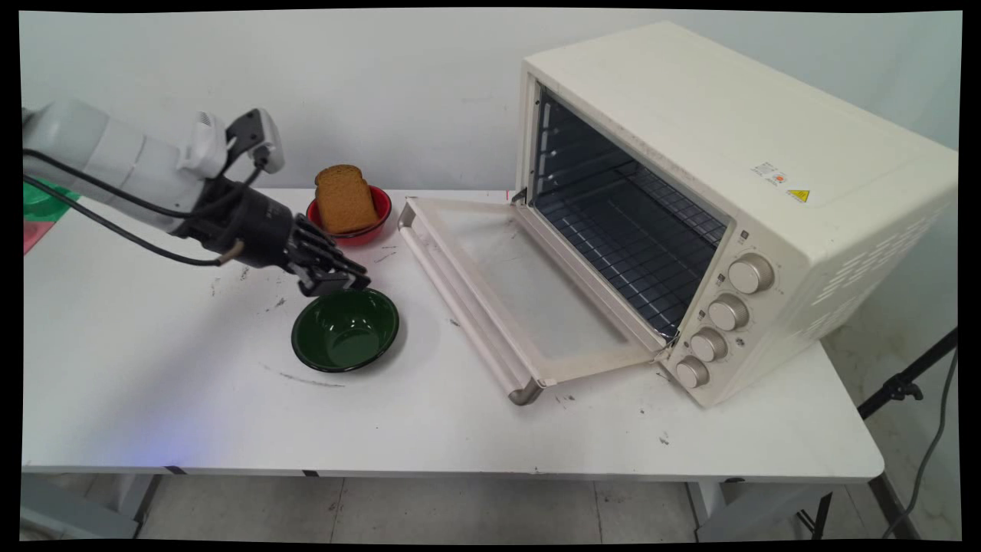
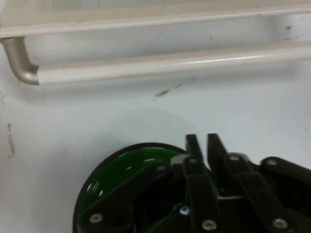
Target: Close the oven
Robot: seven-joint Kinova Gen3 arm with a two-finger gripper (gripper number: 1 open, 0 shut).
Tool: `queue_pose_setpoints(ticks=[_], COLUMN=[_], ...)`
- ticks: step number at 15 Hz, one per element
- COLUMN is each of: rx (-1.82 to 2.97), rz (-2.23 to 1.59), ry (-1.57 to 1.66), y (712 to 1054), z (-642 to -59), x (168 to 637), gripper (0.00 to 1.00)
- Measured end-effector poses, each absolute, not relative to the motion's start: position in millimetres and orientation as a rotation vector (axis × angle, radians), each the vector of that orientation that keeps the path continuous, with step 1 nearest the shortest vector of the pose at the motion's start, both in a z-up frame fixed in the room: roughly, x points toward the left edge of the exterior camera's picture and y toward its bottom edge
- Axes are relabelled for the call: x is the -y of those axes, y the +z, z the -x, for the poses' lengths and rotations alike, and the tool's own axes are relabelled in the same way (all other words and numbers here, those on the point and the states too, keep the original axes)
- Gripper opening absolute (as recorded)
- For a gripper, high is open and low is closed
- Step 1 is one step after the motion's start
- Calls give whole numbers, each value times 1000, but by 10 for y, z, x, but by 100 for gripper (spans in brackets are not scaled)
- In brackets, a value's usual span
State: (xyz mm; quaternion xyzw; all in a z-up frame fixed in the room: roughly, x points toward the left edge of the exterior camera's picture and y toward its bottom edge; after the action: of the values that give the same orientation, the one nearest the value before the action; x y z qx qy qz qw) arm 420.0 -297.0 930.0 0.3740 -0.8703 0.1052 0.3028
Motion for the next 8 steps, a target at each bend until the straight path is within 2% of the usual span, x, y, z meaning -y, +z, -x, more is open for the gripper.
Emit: queue_pose_setpoints(ticks=[8], rx=[2325], rz=[-1017], ry=[308], y=[8855], z=[-3734], x=[3160], gripper=[0])
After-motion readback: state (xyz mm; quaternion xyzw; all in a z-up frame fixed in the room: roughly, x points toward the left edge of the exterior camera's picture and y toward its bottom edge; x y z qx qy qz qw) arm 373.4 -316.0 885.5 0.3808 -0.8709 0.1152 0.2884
